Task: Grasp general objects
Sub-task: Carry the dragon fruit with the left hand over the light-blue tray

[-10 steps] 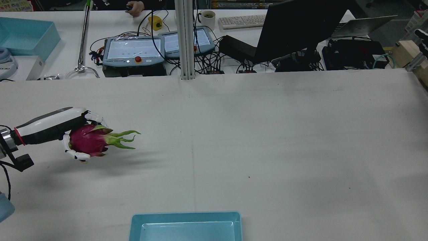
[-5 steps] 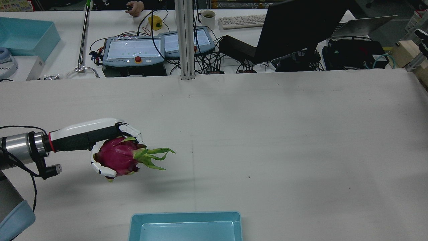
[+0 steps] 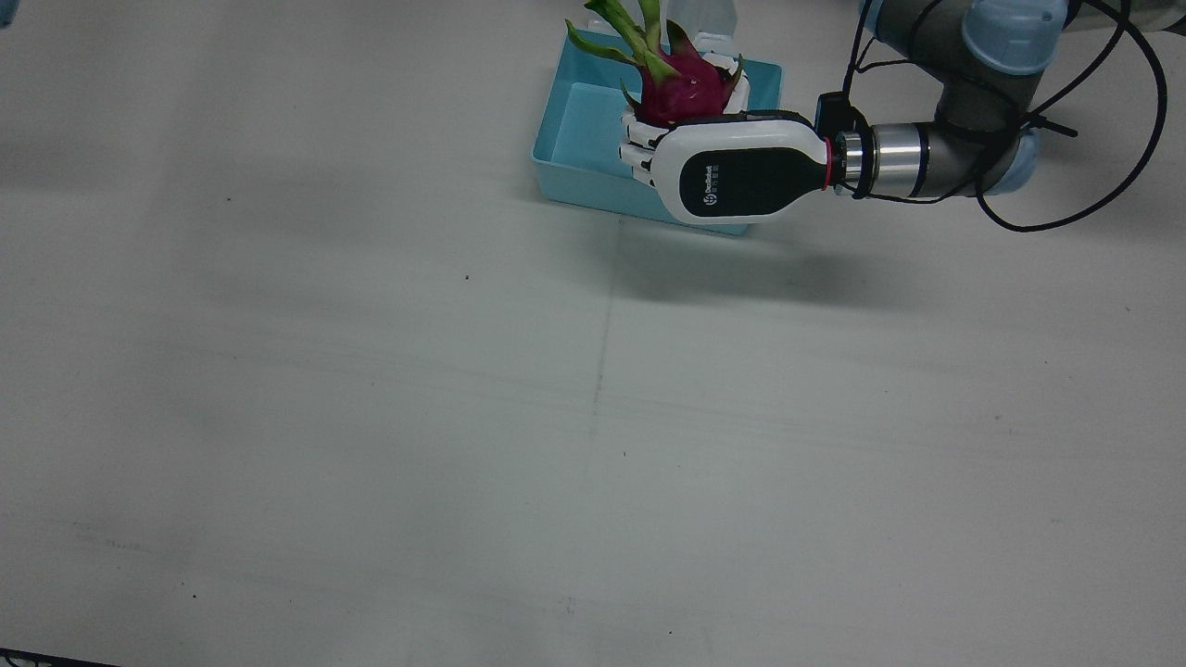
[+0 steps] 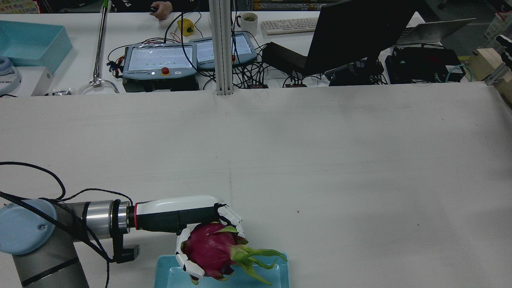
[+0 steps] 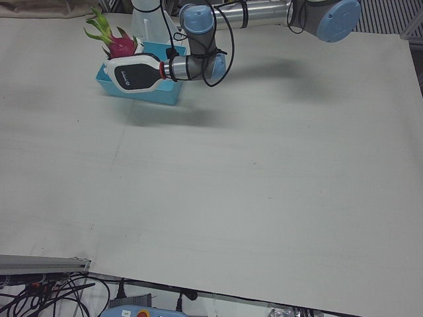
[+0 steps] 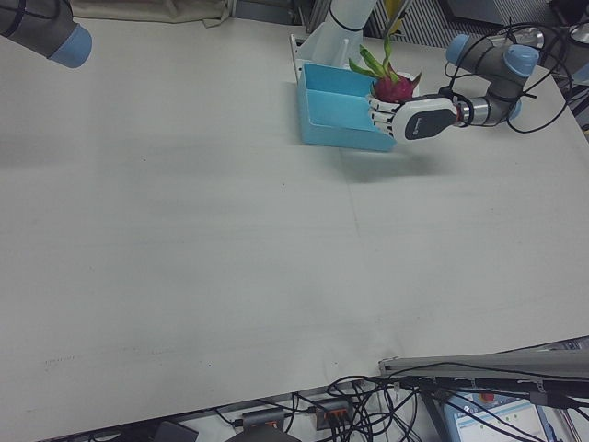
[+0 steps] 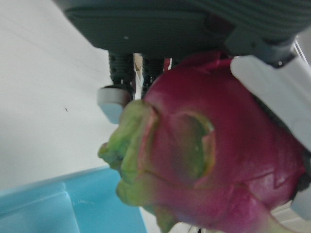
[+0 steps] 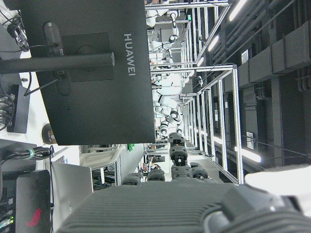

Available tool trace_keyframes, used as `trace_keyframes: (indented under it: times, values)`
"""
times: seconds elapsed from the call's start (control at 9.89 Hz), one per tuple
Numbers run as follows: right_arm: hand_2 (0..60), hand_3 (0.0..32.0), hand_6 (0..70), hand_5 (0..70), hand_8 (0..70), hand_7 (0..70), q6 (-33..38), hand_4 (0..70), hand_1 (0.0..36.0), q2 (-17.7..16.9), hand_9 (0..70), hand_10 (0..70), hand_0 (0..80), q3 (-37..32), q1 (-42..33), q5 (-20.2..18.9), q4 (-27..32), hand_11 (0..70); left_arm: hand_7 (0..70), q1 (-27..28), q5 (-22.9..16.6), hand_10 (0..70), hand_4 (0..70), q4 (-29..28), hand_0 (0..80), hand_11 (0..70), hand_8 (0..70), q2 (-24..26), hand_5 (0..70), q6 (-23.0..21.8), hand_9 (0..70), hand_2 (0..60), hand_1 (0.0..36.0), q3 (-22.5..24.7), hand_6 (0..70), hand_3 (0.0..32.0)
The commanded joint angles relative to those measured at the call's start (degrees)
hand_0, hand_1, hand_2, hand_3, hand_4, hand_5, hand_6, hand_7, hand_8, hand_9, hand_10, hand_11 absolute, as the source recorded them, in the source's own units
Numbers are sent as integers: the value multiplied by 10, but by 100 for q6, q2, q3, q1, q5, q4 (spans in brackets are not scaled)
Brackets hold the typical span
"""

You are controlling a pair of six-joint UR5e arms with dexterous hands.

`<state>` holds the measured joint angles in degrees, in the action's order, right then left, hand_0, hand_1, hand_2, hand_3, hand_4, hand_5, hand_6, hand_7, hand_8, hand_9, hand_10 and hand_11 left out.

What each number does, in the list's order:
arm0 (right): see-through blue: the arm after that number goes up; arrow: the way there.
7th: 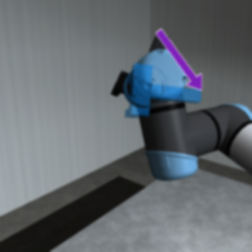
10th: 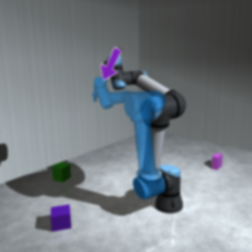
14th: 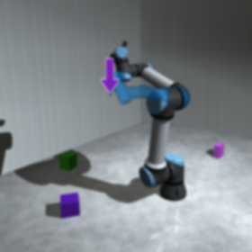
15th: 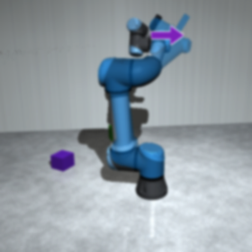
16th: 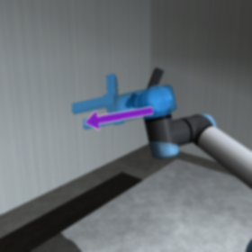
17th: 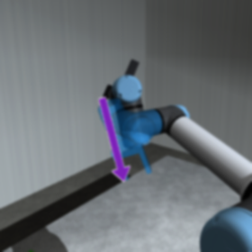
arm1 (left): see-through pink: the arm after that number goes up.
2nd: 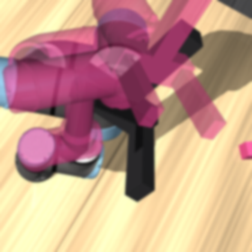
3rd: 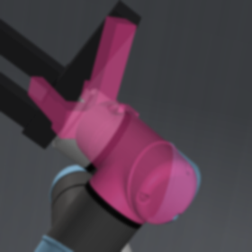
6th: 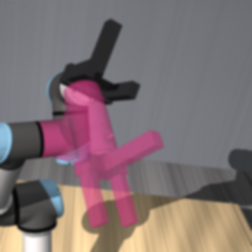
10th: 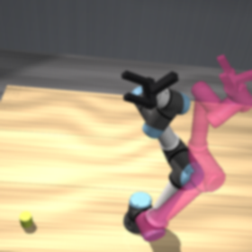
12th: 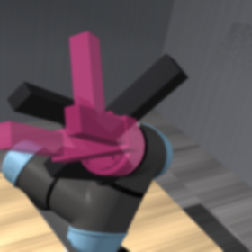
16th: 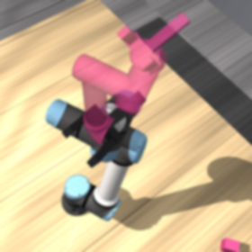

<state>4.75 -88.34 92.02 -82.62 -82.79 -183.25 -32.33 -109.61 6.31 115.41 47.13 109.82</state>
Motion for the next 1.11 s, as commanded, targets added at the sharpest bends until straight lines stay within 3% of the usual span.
trace_keyframes:
  times: [0.0,0.2,0.3,0.4,0.51,0.61,0.81,1.01]
  values:
    - [0,0,0,0,0,0,0,0,0,1,0,0,0,0,0,0,0,0,700,271,-7,700,700,107,509,700,700,140,700,-2,700,600,148,-4,700,0]
    - [0,0,0,0,0,0,0,0,0,1,0,0,0,0,0,0,0,0,700,236,-112,700,700,46,517,700,700,61,700,7,700,600,107,-30,700,0]
    - [0,0,0,0,0,0,0,0,0,1,0,0,0,0,0,0,0,0,700,210,-382,640,700,46,524,700,700,9,700,41,700,353,77,-31,700,0]
    - [0,0,0,0,0,0,0,0,0,1,0,0,0,0,0,0,0,0,700,175,-533,296,700,46,542,423,367,-88,468,94,519,218,139,-4,617,0]
    - [0,0,0,0,0,0,0,0,0,1,0,0,0,-9,0,0,0,0,522,183,-543,84,615,-59,553,131,138,-263,316,103,223,170,183,4,334,0]
    - [0,0,0,0,0,0,0,0,0,1,0,0,0,0,0,0,0,0,371,183,-552,2,459,-207,554,11,39,-412,225,103,86,160,205,5,213,0]
    - [0,0,0,0,0,0,0,0,0,1,0,0,0,0,0,0,9,0,187,157,-683,0,281,-462,543,0,8,-667,134,103,23,139,218,5,93,0]
    - [0,0,0,0,0,0,0,0,0,1,0,0,0,0,0,0,0,0,166,131,-693,0,263,-569,535,0,4,-783,105,86,19,120,211,13,74,0]
